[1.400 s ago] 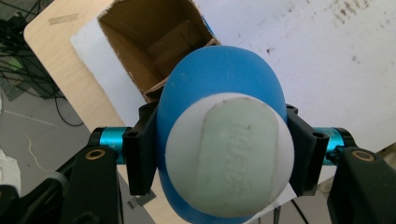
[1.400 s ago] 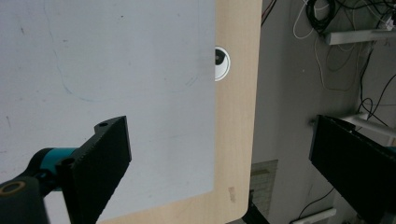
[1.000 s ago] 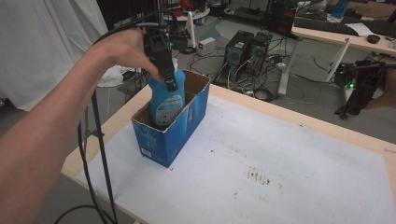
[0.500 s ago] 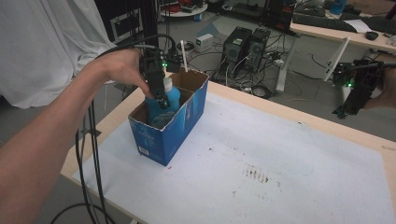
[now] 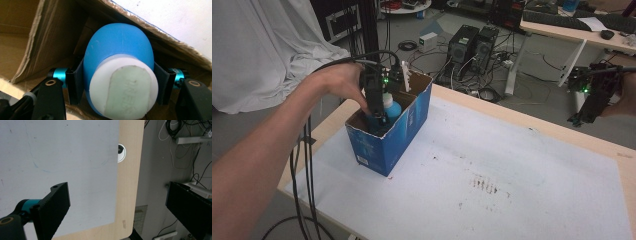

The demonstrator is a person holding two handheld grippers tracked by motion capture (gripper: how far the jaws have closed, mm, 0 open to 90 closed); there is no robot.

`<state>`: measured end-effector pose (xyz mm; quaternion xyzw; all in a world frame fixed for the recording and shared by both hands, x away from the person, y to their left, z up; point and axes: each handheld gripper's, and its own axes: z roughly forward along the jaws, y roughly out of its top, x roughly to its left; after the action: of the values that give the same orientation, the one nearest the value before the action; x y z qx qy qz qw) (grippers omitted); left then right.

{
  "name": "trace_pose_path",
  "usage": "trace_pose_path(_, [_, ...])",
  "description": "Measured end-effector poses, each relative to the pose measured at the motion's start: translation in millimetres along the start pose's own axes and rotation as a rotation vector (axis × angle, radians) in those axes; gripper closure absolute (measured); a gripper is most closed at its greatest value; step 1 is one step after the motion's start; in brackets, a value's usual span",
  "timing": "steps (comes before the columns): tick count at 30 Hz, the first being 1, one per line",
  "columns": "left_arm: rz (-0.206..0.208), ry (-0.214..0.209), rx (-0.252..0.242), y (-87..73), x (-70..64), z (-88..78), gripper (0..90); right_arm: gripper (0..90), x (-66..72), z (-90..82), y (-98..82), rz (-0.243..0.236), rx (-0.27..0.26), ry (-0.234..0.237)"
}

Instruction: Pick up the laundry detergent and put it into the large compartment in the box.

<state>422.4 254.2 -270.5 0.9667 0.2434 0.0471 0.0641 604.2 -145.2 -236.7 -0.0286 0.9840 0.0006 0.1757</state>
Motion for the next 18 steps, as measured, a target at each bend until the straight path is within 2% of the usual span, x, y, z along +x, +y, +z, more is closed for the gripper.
trace_pose_path(9, [0.028, -0.009, -0.010, -2.0, 1.9, 4.5, 38.0, 4.7, -0.6, 2.9, -1.3, 0.003, 0.001, 0.004])
trace_pose_path(14, [0.018, -0.011, -0.031, -3.8, 3.8, 5.6, 37.9, 4.7, -0.5, 2.5, -0.1, 0.005, -0.012, 0.005])
trace_pose_path(18, [0.022, -0.006, -0.019, -1.4, 2.8, 5.9, 37.8, 4.7, -0.4, 1.5, 0.2, 0.008, -0.013, 0.004])
